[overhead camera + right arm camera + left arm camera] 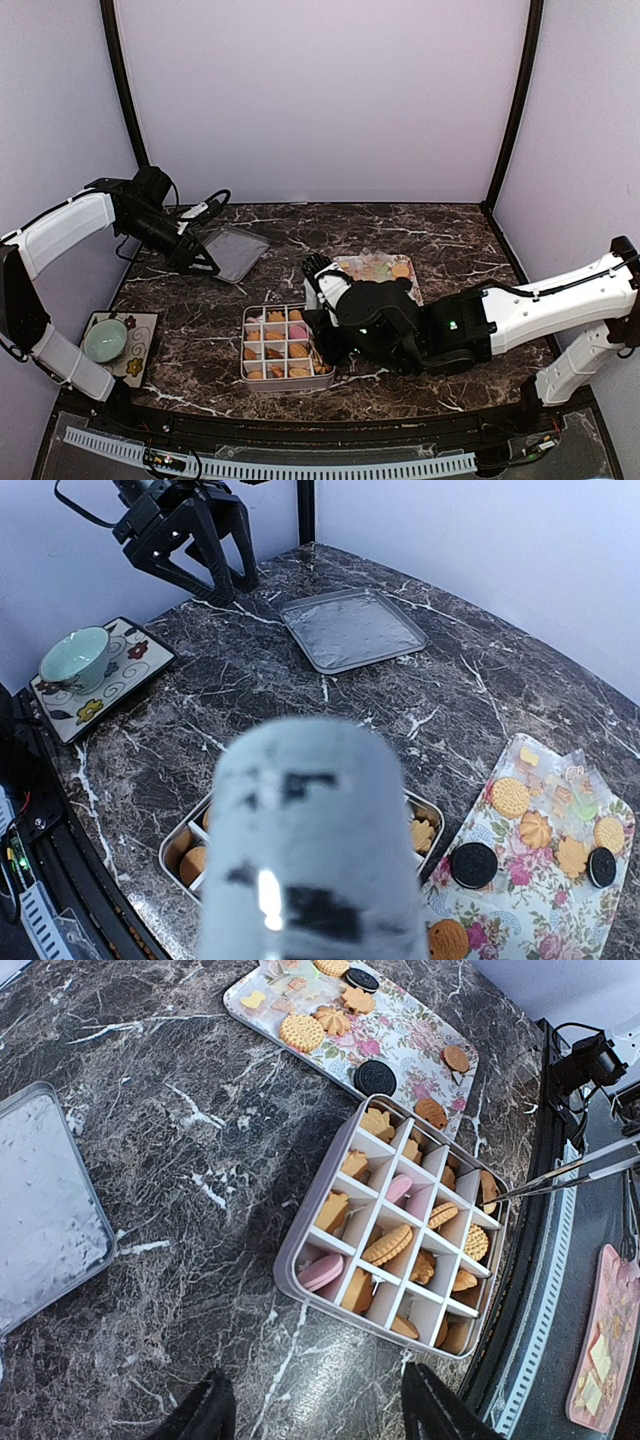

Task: Pack the cookies
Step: Adjust the fake cookies in the empty pocket of the box, then place the clamp on the plate.

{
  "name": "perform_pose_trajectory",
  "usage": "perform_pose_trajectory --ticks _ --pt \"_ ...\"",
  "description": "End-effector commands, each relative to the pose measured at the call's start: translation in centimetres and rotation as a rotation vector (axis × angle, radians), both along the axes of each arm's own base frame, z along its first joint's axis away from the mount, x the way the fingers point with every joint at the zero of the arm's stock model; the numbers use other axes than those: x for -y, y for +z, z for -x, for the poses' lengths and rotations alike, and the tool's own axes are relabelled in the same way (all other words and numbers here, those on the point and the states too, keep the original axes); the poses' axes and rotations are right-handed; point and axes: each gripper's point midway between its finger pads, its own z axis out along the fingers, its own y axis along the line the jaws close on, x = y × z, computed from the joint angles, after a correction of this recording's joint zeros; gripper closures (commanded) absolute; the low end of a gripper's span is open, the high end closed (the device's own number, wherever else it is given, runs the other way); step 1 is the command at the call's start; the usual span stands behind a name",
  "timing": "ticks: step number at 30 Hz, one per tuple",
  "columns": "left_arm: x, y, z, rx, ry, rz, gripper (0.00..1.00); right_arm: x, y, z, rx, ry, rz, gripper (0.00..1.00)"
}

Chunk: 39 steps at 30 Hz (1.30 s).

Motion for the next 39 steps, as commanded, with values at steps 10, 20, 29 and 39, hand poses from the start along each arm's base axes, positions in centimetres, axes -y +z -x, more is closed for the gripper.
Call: perform_pose_trajectory --ticks 10,20,29,39 --pt "-0.2 0.7 0.9 -0.008 -0.011 0.011 0.42 0.2 -0.1 -0.2 -0.010 0.015 -0.026 0.82" --pt "0.0 0.7 0.9 -0.017 -0.016 0.017 0.42 2.2 4.4 -1.6 0.020 0.015 -0.124 0.74" --pt "-0.1 0.6 0.8 -0.021 -0.012 0.014 0.42 1.9 2.9 -2.1 -0.005 0.012 -0.110 0.74" --pt "-0.9 -0.6 0.0 -0.076 0.035 -0.032 0.39 9.5 1.8 -9.2 -0.135 -0.209 -0.132 0.75"
